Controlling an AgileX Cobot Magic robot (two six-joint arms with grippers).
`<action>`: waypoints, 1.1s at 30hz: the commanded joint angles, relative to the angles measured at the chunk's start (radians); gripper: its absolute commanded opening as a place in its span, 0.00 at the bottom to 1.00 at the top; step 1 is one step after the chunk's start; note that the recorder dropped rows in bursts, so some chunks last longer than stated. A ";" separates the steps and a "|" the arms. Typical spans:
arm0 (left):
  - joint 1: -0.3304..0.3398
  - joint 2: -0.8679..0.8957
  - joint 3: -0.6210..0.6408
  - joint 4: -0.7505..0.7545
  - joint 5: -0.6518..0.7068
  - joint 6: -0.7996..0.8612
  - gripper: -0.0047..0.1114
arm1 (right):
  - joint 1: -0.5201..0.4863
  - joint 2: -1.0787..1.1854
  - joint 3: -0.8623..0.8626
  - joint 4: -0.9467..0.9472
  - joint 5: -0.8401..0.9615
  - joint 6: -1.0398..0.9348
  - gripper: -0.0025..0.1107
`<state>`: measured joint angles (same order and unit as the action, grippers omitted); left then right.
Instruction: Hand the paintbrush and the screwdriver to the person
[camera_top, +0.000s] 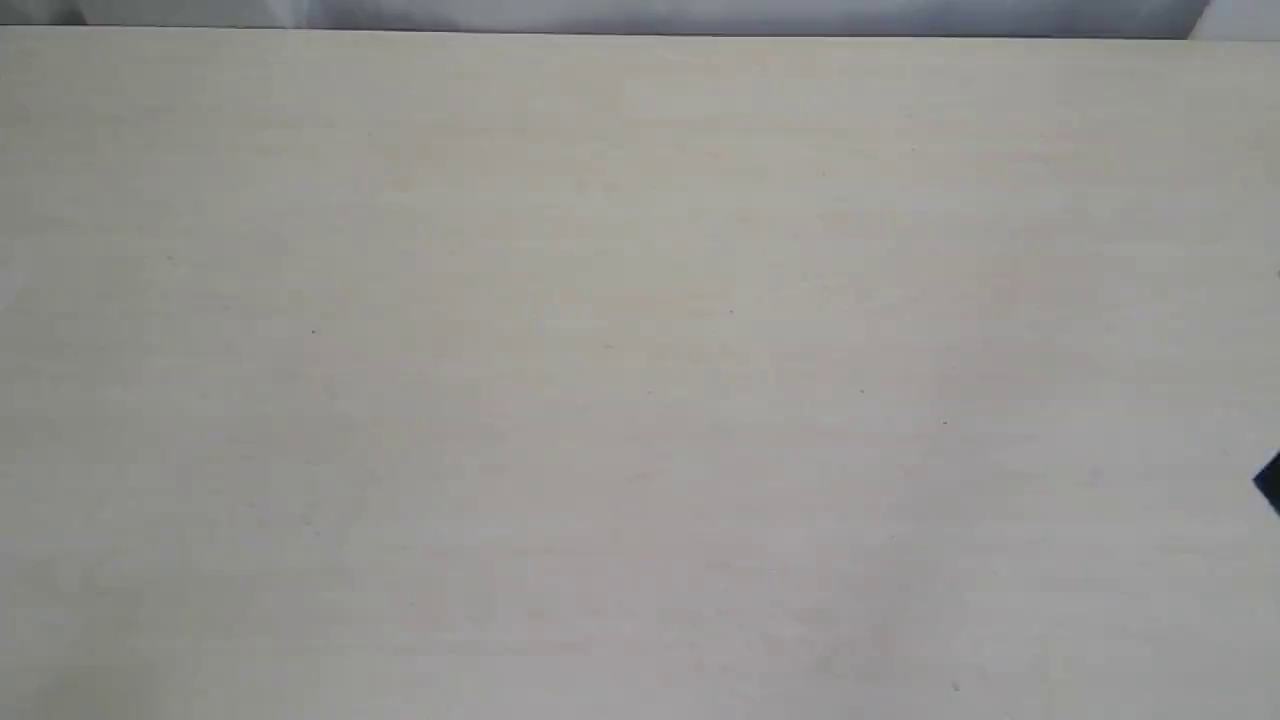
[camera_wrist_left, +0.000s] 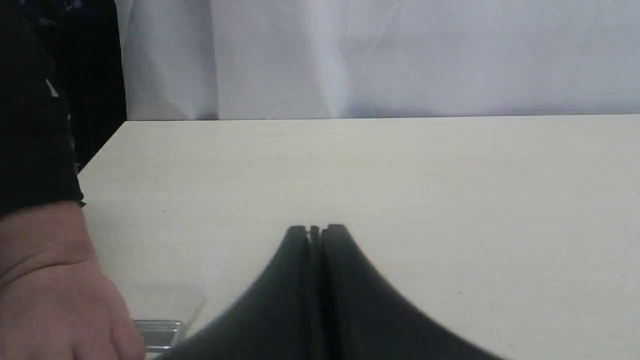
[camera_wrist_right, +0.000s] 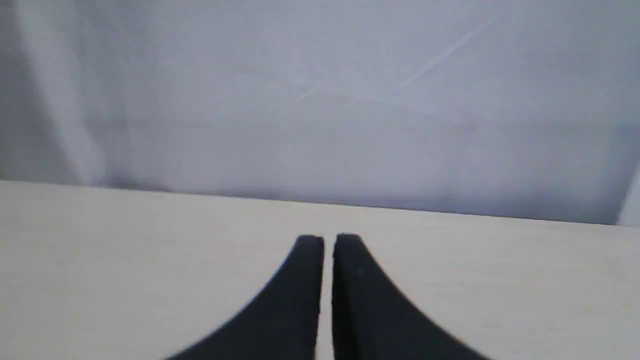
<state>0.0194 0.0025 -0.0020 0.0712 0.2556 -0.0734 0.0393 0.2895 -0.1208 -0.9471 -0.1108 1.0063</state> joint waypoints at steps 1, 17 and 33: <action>-0.008 -0.002 0.002 0.000 -0.007 -0.002 0.04 | -0.082 -0.076 0.027 -0.010 -0.018 -0.002 0.06; -0.008 -0.002 0.002 -0.004 -0.005 -0.002 0.04 | -0.091 -0.140 0.111 0.256 -0.023 -0.421 0.06; -0.008 -0.002 0.002 -0.004 -0.005 -0.002 0.04 | -0.091 -0.140 0.121 0.730 0.125 -0.898 0.06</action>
<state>0.0194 0.0025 -0.0020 0.0712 0.2556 -0.0734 -0.0461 0.1564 -0.0044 -0.2281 0.0000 0.1214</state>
